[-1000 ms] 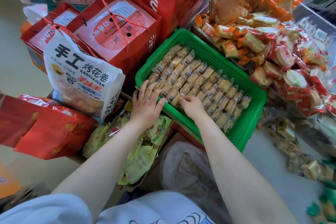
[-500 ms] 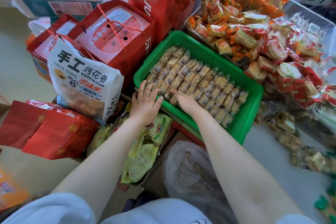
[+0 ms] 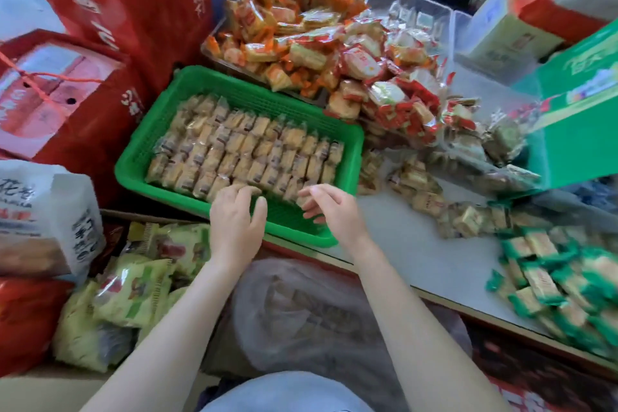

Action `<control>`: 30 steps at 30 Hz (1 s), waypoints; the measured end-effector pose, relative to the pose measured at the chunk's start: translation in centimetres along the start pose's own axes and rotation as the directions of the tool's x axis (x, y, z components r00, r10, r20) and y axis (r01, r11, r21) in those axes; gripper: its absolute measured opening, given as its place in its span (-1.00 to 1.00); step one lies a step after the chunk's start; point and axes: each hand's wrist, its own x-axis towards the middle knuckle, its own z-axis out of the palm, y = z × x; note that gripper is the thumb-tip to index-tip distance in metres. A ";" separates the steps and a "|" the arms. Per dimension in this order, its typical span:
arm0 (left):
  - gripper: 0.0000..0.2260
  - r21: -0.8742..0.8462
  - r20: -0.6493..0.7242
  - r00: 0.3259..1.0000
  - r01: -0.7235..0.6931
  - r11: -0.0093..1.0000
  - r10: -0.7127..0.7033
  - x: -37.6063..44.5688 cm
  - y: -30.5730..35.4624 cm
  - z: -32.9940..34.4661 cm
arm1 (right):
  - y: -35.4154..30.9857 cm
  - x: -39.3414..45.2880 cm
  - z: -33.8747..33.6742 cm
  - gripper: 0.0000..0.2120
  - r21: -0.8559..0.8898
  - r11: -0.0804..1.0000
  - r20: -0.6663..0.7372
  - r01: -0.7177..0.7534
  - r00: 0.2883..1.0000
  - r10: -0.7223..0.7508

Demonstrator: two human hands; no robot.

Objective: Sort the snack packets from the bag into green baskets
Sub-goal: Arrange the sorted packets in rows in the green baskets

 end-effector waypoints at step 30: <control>-0.56 0.444 0.391 0.911 -0.059 0.894 -0.134 -6.3 13.8 28.0 | 26.1 -1.2 -30.6 -0.63 0.286 0.846 -0.316 -0.451 0.789 0.527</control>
